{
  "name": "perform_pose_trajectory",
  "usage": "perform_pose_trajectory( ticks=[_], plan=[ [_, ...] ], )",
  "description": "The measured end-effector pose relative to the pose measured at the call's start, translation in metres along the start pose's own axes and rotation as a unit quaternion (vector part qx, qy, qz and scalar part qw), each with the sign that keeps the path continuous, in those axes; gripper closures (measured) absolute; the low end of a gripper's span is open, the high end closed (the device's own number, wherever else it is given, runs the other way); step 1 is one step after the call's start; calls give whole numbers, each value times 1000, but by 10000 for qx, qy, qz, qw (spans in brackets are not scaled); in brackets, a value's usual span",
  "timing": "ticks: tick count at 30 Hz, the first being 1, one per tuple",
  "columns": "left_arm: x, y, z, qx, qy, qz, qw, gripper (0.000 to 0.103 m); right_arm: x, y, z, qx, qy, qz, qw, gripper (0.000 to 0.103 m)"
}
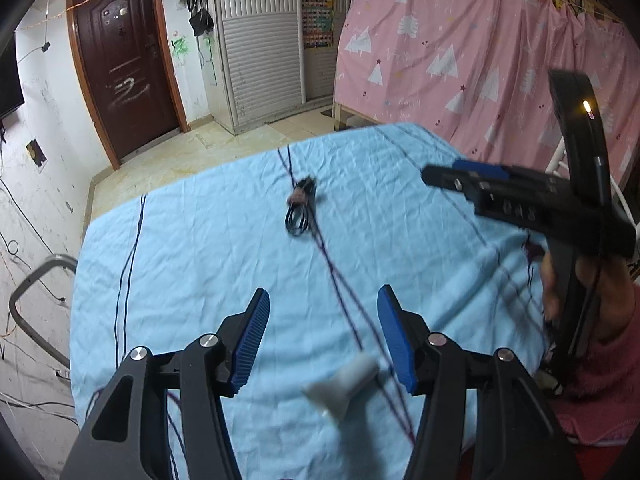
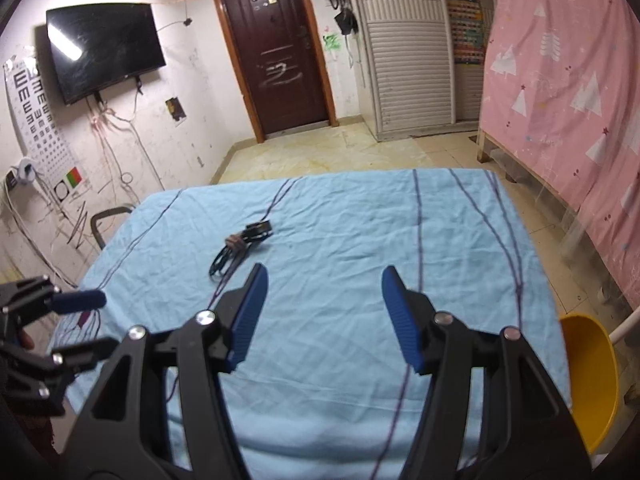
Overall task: Collect trash
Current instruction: 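Grasp the white plastic cup with the left gripper while the right grasps the black cable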
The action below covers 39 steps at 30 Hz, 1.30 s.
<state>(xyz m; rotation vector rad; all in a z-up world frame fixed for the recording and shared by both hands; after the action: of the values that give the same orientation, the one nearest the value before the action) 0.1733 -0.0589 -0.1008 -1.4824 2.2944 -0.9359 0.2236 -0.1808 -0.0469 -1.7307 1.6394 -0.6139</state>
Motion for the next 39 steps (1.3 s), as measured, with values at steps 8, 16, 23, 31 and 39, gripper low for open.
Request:
perform_pose_trajectory(
  ticks=[8, 16, 23, 31, 39],
  plan=[
    [-9, 36, 5, -193, 138, -148, 9996, 50, -25, 0, 11, -113, -117, -211, 9996, 46],
    [0, 49, 15, -247, 435, -216, 9985, 42, -49, 1, 23, -235, -193, -446, 9985, 46],
    [-2, 51, 22, -216, 577, -243, 9978, 42, -69, 1, 32, -332, -267, -632, 9971, 46],
    [1, 52, 21, -119, 842, -148, 9963, 67, -86, 3, 45, -457, -269, -766, 9956, 46],
    [-7, 52, 15, 10, 973, -188, 9951, 72, -103, 1, 57, -565, -249, -934, 9937, 46]
  ],
)
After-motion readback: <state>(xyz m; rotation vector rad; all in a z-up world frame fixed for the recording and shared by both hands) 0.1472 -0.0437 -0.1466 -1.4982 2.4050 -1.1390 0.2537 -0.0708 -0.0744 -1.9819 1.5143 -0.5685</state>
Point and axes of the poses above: each gripper's, at about its wrist camera, not at the fingertips, and z roughly the way its jaws point, x to its right, y to its underside, the point moved 9 cm from there along z, roughly the way its jaws point, and after that the axes turned 11 degrees about y, right-handed, at the moved point
